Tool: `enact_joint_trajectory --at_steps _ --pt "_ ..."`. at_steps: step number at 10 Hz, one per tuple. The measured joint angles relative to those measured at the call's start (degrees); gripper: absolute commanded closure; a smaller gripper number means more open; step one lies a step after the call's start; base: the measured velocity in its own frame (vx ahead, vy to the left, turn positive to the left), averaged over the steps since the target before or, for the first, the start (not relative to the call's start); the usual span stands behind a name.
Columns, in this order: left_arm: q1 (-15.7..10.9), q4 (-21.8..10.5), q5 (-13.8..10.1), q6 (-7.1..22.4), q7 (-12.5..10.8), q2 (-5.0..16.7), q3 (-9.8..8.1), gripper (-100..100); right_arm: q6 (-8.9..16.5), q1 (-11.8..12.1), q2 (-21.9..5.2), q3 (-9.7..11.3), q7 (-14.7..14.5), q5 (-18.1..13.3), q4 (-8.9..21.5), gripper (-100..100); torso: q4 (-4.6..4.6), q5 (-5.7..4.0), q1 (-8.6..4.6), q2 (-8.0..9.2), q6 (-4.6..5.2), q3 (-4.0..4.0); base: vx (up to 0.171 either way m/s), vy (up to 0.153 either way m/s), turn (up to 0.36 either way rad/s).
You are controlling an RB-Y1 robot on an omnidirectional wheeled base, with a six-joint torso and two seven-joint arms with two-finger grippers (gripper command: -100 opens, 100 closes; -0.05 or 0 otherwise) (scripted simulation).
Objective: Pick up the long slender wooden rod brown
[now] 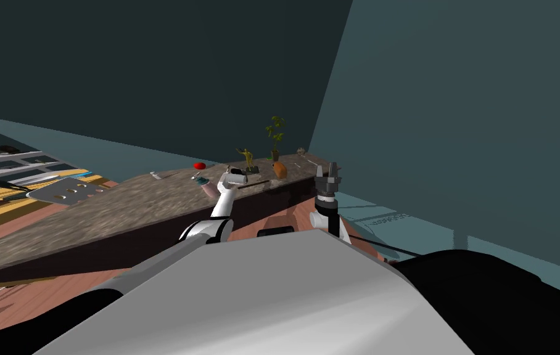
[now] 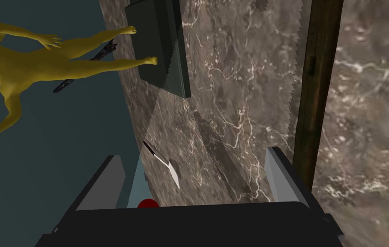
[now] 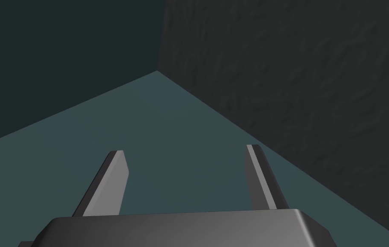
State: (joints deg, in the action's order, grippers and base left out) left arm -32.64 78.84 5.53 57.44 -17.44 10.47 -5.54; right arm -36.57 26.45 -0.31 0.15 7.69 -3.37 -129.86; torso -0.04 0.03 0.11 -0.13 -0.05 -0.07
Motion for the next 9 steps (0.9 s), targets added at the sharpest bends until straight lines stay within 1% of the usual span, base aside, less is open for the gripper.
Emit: enact_joint_trajectory --at_steps 1,2,3,5,6,8,9 --pt "-1.55 -1.64 -0.07 1.64 -0.37 -0.14 -0.61 -100 0.0 0.0 0.0 0.0 0.0 0.0 0.0 0 0.0 -0.01 0.0 -0.03 0.02 -0.02 0.032 0.031 -0.04" --pt "-2.46 -2.84 0.0 3.52 -0.68 -0.32 -0.89 -100 0.0 0.0 0.0 0.0 0.0 0.0 0.0 0 -0.01 0.0 0.0 -0.02 0.0 -0.01 0.013 0.017 0.007" --pt "-2.81 -4.0 0.02 4.45 -0.83 -0.33 -1.0 -100 0.0 0.0 0.0 0.0 0.0 0.0 0.0 0 0.0 0.0 -0.03 0.04 -0.01 0.02 0.028 0.028 -0.059" --pt "-4.84 -7.13 -0.15 7.15 -1.3 -0.49 -1.92 -100 0.0 0.0 0.0 0.0 0.0 0.0 0.0 0 0.0 0.0 0.0 -0.02 0.0 -0.01 0.028 0.024 -0.024" --pt "-4.94 -7.2 -0.2 8.21 -1.34 -0.52 -2.02 -100 0.0 0.0 0.0 0.0 0.0 0.0 0.0 0 0.0 -0.01 -0.04 0.03 -0.01 0.01 0.043 0.029 -0.064" --pt "-6.57 -9.42 -0.23 11.33 -1.8 -0.9 -2.86 -100 0.0 0.0 0.0 0.0 0.0 0.0 0.0 0 -0.01 0.0 -0.02 -0.04 0.0 -0.02 0.044 0.034 -0.055" --pt "-7.95 -11.16 -0.34 12.86 -2.12 -1.05 -3.53 -100 0.0 0.0 0.0 0.0 0.0 0.0 0.0 0 -0.01 0.0 0.02 -0.07 0.01 -0.04 0.041 0.042 -0.034"
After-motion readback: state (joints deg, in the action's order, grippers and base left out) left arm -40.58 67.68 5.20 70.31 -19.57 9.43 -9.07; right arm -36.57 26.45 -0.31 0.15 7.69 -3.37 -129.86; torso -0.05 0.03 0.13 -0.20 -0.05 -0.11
